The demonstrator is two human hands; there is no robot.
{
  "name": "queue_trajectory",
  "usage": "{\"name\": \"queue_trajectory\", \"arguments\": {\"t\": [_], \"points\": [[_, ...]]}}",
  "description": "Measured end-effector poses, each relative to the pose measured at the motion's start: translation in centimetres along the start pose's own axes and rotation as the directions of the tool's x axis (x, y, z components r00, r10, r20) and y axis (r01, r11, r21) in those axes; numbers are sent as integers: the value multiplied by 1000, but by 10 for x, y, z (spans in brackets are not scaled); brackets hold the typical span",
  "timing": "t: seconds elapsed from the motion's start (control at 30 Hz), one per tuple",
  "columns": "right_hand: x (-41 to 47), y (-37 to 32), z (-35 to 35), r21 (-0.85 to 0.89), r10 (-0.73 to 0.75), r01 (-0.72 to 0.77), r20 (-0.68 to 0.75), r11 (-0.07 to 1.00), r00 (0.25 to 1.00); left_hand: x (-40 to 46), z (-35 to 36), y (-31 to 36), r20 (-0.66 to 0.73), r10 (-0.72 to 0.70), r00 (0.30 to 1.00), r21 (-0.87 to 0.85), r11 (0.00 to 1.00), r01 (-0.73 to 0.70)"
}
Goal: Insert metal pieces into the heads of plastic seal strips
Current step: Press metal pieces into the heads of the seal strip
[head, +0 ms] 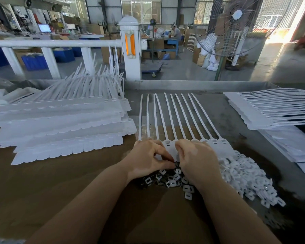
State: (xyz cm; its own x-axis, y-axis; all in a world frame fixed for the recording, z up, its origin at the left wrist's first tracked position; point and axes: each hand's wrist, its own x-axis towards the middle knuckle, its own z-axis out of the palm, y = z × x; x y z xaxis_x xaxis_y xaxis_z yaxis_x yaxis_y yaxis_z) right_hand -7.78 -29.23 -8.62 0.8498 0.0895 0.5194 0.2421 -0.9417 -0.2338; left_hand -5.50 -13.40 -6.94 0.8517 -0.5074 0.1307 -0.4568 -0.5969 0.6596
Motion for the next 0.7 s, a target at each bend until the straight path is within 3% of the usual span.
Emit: {"name": "queue_trajectory", "arguments": {"t": [0.17,0.47,0.7], "points": [[0,-1,-1,20,7,-6,-9,1000,1000,2,3,2,13,-12,1000,100,995,11],[-2,0,-1,51,3,0,-59,999,998,-1,-12,-7,-161,-107,981,4,994,109],[-1,0,0,48,-5,9,-68,999,998,-11,-26,-16,-104,-165,981,50,984,171]]}}
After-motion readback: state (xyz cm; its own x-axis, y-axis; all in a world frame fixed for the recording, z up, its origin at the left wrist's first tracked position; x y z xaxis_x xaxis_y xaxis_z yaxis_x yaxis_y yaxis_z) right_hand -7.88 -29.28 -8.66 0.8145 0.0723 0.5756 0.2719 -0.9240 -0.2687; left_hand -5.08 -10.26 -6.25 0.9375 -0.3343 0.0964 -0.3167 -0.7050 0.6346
